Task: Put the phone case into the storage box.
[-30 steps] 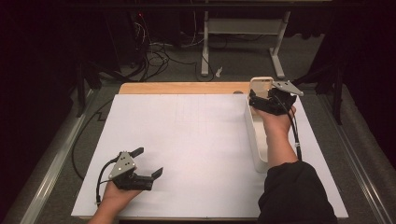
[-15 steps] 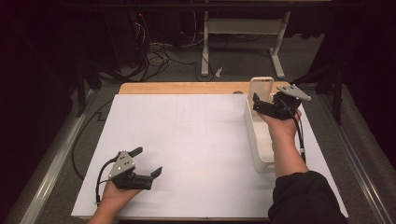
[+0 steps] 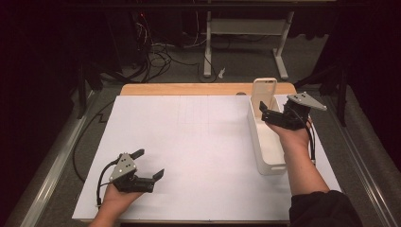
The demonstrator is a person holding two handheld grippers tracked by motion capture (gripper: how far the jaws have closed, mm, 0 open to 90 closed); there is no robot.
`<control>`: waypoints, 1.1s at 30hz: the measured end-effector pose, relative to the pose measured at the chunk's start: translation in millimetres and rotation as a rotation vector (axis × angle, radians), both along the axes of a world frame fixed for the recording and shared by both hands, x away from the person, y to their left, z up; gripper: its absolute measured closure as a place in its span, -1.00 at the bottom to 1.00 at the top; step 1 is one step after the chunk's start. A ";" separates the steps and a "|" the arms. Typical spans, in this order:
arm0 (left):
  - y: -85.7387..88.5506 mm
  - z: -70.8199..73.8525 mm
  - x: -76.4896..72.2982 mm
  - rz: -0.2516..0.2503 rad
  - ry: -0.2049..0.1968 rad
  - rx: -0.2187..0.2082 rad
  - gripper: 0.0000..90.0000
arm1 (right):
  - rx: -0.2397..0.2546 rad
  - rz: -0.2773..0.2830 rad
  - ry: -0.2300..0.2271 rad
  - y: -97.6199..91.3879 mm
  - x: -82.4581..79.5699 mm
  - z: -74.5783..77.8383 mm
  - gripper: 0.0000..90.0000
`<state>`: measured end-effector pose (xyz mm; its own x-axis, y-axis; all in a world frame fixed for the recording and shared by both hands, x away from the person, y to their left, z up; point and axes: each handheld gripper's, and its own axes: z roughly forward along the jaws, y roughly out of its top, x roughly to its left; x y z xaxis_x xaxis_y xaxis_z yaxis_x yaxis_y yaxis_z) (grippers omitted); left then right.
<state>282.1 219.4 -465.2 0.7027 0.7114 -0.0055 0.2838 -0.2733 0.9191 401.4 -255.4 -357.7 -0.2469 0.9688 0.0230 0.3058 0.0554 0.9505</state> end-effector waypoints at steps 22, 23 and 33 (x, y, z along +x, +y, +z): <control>6.5 3.8 -2.0 0.013 -0.007 -0.041 -0.98 | 0.004 0.130 -0.071 -26.7 -79.2 -0.2 -1.00; 6.4 3.8 -2.1 0.013 -0.007 -0.040 -0.98 | 0.005 0.136 -0.071 -27.7 -81.6 -1.4 -1.00; 6.6 4.2 -2.6 0.014 -0.010 -0.041 -0.98 | 0.006 0.182 -0.082 -35.2 -113.9 -29.9 -1.00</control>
